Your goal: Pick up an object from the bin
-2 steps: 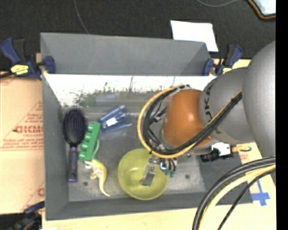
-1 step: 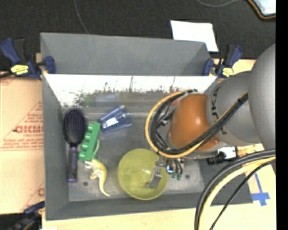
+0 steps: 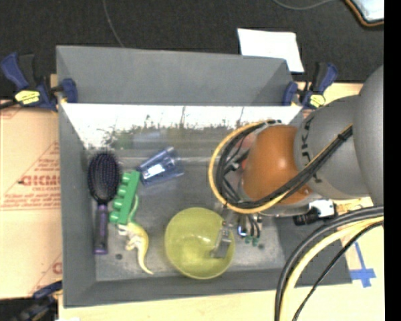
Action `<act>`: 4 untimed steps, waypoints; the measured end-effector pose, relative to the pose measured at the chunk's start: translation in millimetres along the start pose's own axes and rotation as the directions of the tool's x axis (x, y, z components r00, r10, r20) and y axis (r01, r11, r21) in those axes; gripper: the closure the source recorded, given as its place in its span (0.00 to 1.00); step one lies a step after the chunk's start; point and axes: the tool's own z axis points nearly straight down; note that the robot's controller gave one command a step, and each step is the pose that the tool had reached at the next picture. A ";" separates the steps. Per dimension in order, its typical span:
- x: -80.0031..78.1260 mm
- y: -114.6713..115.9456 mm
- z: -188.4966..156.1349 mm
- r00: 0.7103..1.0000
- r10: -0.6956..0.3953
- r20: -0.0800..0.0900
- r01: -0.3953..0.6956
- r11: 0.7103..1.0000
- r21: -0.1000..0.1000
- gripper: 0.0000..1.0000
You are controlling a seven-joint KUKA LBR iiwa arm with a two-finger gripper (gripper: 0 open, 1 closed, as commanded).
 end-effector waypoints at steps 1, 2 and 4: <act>5.7 -39.1 12.9 0.980 -0.196 0.019 0.196 0.981 -0.001 0.00; 13.4 7.2 14.2 1.000 0.016 0.018 -0.016 1.000 -0.006 0.00; -7.9 30.5 -101.0 0.991 -0.135 0.020 0.135 0.991 -0.005 0.00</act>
Offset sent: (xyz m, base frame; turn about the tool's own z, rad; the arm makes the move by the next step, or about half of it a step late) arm -0.0124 0.0108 -0.0154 0.0220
